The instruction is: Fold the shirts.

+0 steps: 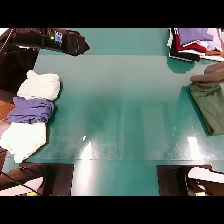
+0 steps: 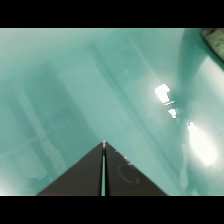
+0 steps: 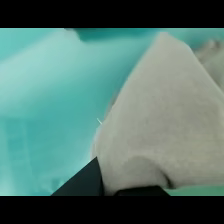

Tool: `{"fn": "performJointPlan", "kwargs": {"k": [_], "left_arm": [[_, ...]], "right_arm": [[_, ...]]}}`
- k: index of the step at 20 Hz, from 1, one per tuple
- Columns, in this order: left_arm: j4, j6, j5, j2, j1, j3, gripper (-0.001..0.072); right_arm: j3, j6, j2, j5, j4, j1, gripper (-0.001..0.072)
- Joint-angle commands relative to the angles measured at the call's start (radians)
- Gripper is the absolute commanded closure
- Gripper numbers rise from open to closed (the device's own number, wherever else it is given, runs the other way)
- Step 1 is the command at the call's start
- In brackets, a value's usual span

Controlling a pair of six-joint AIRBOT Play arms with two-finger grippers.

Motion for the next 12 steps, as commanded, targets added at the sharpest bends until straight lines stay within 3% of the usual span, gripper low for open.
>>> {"fn": "performJointPlan", "kwargs": {"k": [1,9,10,11,12], "left_arm": [[0.023,0.001,-0.020,0.000,0.000,0.000,0.0679],[0.023,0.026,-0.024,0.000,0.000,0.000,0.0679],[0.023,0.026,-0.028,0.000,0.000,0.000,0.0679],[0.023,0.026,-0.034,0.000,0.000,0.000,0.0679],[0.023,0.026,-0.039,0.000,0.000,0.000,0.0679]], "right_arm": [[-0.136,0.040,0.083,0.038,-0.170,-0.001,0.0697],[-0.402,0.163,0.229,0.153,-0.612,-0.001,0.0676],[-0.426,0.163,0.237,0.158,-0.630,-0.001,0.0510],[-0.446,0.163,0.241,0.163,-0.639,-0.001,0.0250],[-0.457,0.163,0.240,0.173,-0.638,-0.001,0.0130]]}}
